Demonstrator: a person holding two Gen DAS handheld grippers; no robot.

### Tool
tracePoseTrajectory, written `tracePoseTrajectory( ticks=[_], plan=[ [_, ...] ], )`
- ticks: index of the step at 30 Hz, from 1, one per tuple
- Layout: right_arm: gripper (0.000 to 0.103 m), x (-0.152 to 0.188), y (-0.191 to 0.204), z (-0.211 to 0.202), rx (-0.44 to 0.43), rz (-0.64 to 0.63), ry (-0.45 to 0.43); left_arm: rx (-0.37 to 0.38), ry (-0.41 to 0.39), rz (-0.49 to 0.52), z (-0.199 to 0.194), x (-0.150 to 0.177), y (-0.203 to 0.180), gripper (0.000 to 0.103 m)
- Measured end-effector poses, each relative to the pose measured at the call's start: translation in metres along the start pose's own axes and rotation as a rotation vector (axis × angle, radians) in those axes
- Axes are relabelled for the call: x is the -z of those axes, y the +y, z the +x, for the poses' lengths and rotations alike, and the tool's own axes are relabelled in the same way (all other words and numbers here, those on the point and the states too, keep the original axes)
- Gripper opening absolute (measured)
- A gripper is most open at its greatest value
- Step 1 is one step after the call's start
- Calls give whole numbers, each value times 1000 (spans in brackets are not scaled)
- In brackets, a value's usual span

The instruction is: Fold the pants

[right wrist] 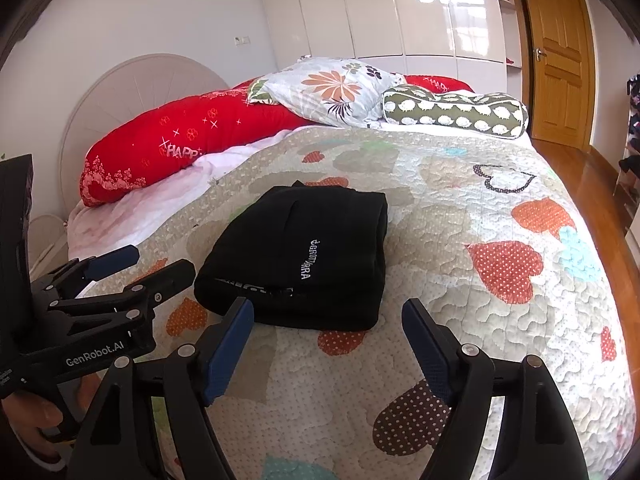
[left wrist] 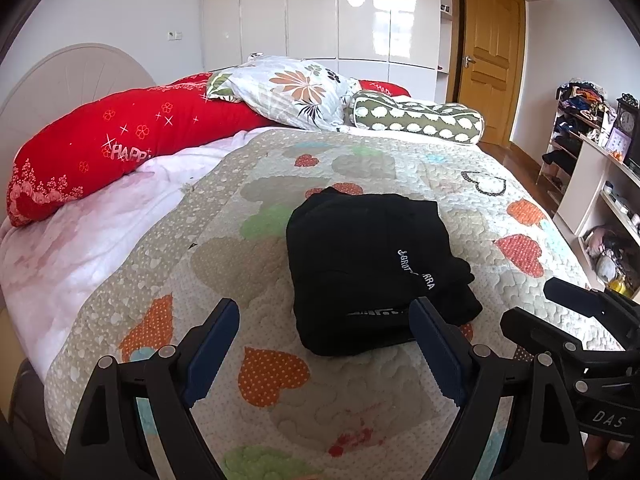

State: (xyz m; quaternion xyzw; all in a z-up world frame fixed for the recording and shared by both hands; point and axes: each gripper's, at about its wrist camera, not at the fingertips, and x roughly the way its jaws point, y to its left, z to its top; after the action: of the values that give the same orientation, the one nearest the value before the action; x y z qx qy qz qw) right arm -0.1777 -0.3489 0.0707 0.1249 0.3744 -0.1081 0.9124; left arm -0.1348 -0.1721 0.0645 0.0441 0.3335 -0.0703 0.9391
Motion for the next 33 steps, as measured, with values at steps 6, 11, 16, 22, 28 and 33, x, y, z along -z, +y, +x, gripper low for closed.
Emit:
tracePoseTrajectory(
  ticks=[6,11,16,22,28,33],
  plan=[
    [78,0,-1,3,-4,2,5,-3,3,4,2,0,1,87],
    [78,1,-1,4,-6,3,9,-3,5,1,4,1,2,87],
    [78,1,-1,7,-7,-1,14,-7,10,4,6,1,4,87],
    [78,2,1,10,-15,-8,22,-8,12,7,8,2,4,87],
    [78,2,1,10,-17,-3,21,-8,16,6,9,3,4,87],
    [78,2,2,10,-21,-9,24,-5,20,8,8,4,4,87]
  ],
)
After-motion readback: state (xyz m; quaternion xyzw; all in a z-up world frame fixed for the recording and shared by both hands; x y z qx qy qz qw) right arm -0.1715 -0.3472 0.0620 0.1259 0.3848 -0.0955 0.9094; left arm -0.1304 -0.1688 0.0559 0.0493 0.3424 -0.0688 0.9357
